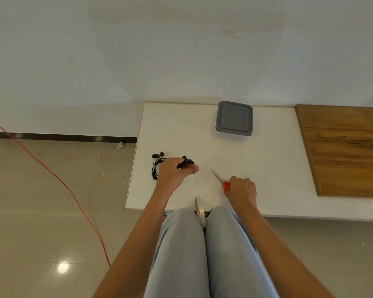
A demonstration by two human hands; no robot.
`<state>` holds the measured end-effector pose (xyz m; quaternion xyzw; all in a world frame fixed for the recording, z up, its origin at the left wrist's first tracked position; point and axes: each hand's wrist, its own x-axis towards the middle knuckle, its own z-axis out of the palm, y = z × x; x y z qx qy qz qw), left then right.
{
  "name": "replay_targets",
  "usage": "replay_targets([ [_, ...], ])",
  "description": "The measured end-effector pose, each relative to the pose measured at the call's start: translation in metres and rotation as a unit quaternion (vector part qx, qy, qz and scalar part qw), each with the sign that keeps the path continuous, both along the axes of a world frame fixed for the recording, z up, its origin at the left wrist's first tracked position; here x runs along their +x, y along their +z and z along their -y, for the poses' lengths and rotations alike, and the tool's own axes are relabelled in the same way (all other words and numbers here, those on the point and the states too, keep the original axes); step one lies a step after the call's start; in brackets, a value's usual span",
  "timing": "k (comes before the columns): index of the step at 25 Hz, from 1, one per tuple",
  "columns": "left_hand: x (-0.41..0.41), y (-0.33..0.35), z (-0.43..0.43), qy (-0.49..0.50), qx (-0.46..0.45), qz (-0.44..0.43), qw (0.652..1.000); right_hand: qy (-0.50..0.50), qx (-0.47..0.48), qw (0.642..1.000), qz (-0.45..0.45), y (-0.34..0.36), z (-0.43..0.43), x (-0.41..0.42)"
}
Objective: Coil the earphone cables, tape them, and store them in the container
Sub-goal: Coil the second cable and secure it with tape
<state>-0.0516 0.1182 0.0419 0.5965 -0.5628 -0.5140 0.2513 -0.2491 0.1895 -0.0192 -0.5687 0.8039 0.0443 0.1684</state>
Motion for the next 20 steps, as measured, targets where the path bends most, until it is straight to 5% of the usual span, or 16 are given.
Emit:
replay_targets([
  [5,0.001,-0.004,0.002,0.000,0.012,-0.004,1.000,0.097,-0.077,0.992,-0.024,-0.005,-0.015,-0.012],
  [11,-0.003,-0.002,0.003,-0.002,0.017,-0.002,1.000,0.093,-0.021,0.995,-0.027,-0.006,-0.008,-0.004],
  [20,-0.004,0.002,0.005,-0.023,0.018,0.022,0.999,0.033,-0.048,0.953,0.297,-0.004,-0.019,-0.019],
])
